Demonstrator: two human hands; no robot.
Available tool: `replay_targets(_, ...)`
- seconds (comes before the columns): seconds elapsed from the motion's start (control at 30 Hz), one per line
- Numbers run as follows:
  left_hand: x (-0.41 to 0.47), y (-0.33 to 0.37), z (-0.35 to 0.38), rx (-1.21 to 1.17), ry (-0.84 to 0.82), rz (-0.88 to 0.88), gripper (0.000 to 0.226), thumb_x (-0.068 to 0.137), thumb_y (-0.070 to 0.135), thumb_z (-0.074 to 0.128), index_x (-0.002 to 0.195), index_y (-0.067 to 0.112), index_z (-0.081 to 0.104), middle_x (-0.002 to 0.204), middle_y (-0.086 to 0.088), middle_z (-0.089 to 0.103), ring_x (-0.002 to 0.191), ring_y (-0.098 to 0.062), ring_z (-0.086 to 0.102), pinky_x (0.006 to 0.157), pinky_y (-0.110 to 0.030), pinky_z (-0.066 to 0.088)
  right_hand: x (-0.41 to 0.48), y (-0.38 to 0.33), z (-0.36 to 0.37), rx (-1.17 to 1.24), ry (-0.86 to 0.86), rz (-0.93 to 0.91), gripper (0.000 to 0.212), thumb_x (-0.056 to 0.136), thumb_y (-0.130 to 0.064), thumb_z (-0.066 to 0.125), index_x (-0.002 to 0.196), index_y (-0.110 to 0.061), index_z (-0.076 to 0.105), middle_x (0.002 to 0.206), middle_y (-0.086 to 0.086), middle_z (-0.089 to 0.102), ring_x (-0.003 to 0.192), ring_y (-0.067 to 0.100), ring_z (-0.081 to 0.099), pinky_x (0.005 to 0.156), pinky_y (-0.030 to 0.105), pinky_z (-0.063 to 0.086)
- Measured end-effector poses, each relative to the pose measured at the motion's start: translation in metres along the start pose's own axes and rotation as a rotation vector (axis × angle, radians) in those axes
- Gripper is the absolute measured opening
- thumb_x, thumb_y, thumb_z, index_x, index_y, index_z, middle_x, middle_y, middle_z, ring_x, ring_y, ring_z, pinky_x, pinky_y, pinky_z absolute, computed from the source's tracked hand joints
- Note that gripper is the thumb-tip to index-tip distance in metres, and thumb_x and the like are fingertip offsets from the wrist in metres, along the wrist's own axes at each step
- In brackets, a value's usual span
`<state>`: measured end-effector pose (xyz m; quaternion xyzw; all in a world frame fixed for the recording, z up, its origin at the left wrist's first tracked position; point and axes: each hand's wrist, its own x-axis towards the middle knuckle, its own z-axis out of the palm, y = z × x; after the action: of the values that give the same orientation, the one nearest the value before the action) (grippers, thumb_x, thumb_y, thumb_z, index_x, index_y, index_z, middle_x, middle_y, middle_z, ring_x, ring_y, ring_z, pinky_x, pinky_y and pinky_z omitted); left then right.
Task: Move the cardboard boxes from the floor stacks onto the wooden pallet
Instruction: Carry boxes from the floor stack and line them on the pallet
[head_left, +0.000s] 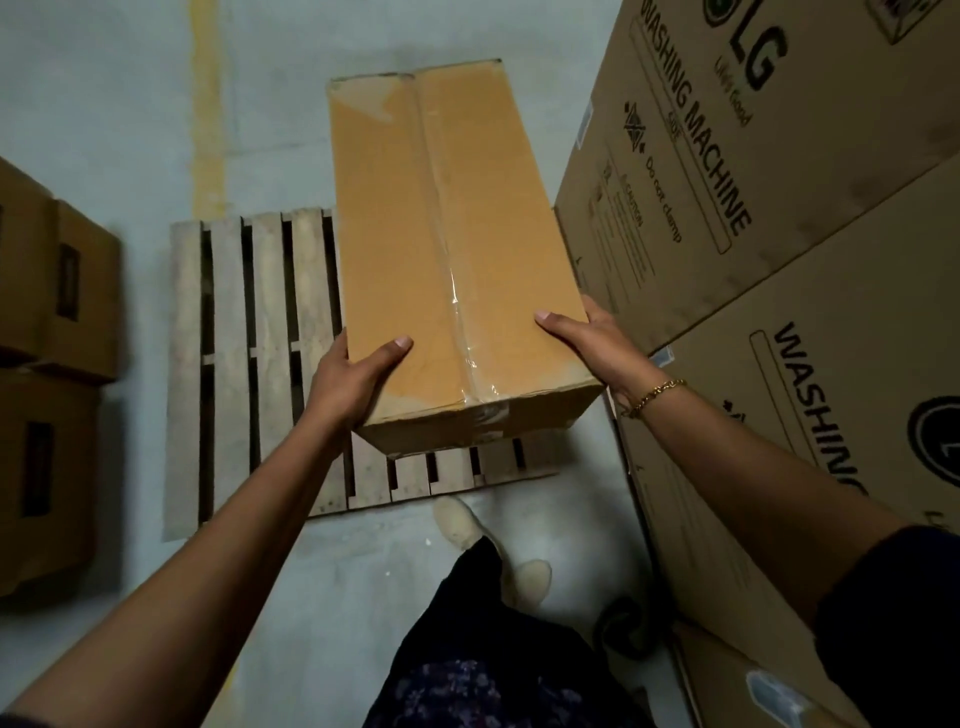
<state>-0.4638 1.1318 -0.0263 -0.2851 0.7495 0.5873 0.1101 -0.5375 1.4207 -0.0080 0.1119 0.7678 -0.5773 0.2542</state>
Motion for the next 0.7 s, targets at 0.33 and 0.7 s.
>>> replay_targets(0.33, 0.109, 0.011, 0.031, -0.010, -0.038, 0.013, 0.074, 0.083, 0.053, 0.077, 0.146, 0.025, 0.048, 0.130, 0.004, 0.065, 0.114, -0.018, 0.064, 0.089, -0.031, 0.051, 0.106, 0.005, -0.013, 0.013, 0.047, -0.018, 0.048, 0.095, -0.040, 0.070, 0.139, -0.029, 0.054, 0.118, -0.016, 0.067, 0.106, 0.003, 0.065, 0.084, 0.021, 0.053)
replay_targets(0.7, 0.231, -0.012, 0.086, -0.021, -0.009, -0.034, 0.070, 0.083, 0.052, 0.078, 0.143, 0.031, 0.048, 0.126, 0.005, 0.065, 0.111, -0.016, 0.065, 0.098, -0.041, 0.053, 0.248, 0.044, -0.028, -0.019, 0.030, -0.011, 0.044, 0.096, -0.041, 0.066, 0.138, -0.033, 0.054, 0.118, -0.016, 0.067, 0.104, 0.002, 0.065, 0.080, 0.020, 0.052)
